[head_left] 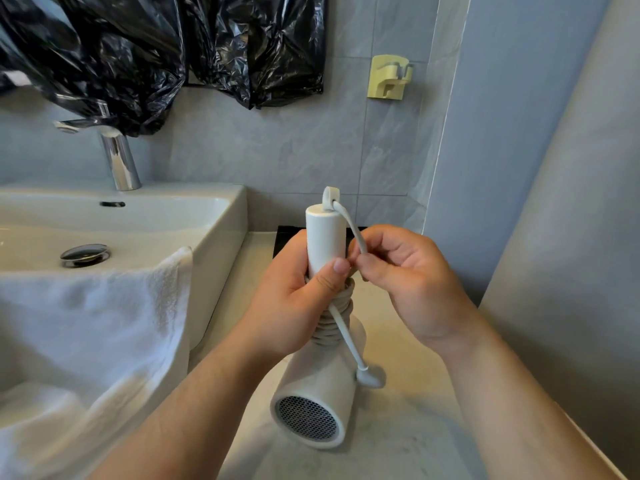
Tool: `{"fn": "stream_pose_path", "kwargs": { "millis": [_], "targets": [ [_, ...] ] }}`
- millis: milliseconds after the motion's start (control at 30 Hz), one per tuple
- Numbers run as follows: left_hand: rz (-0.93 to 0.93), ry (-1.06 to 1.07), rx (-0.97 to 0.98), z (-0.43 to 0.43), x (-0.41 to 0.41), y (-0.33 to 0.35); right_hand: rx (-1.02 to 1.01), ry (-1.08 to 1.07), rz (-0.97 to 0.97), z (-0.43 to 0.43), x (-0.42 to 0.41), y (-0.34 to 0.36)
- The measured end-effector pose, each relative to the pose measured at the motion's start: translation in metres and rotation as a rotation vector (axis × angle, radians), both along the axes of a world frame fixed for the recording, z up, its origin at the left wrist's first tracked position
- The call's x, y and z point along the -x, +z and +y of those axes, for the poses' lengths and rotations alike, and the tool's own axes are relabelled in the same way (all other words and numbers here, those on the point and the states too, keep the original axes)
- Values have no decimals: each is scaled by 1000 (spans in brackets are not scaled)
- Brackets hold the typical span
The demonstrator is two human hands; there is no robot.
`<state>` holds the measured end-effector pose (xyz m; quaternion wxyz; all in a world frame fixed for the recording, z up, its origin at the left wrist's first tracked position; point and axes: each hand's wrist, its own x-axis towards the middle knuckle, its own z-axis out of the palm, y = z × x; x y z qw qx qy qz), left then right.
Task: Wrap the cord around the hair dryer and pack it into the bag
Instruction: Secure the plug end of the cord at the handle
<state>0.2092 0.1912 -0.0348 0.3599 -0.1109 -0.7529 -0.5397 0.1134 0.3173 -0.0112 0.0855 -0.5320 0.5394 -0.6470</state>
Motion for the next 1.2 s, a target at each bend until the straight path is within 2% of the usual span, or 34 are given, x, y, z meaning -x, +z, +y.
{"fn": "stream_pose_path", "kwargs": {
  "millis": [133,233,433,533,600,700,767,867,933,1000,1100,1200],
  "targets": [
    [-43,-137,51,4,0,4,23,274,-313,2,8,2],
    [-51,-199,70,5,3,5,28,269,-371,0,12,1],
    [-31,-128,6,-2,1,0,-69,58,-103,4,8,2],
    [-38,-68,-82,-5,-2,0,-142,-149,-43,28,7,-3],
    [-41,-44,-138,-10,-3,-2,-263,-225,87,50,-5,-19],
    [-41,-12,-129,-7,-2,-3,-564,-258,285,69,-33,-53],
    [-44,-34,-136,0,-2,-4,-660,-316,331,68,-41,-71],
    [-48,-37,-140,5,-2,-3,-563,-329,244,62,-40,-80],
    [-41,-6,-113,2,-2,-3,-447,-307,82,63,-39,-77],
    [-36,1,-116,0,-2,-4,-237,-258,-137,64,-37,-67],
    [-31,1,-168,3,-3,-5,-2,-11,-447,60,-32,-48],
    [-1,21,-182,7,0,-8,161,107,-604,48,-36,-25]
  ]
}}
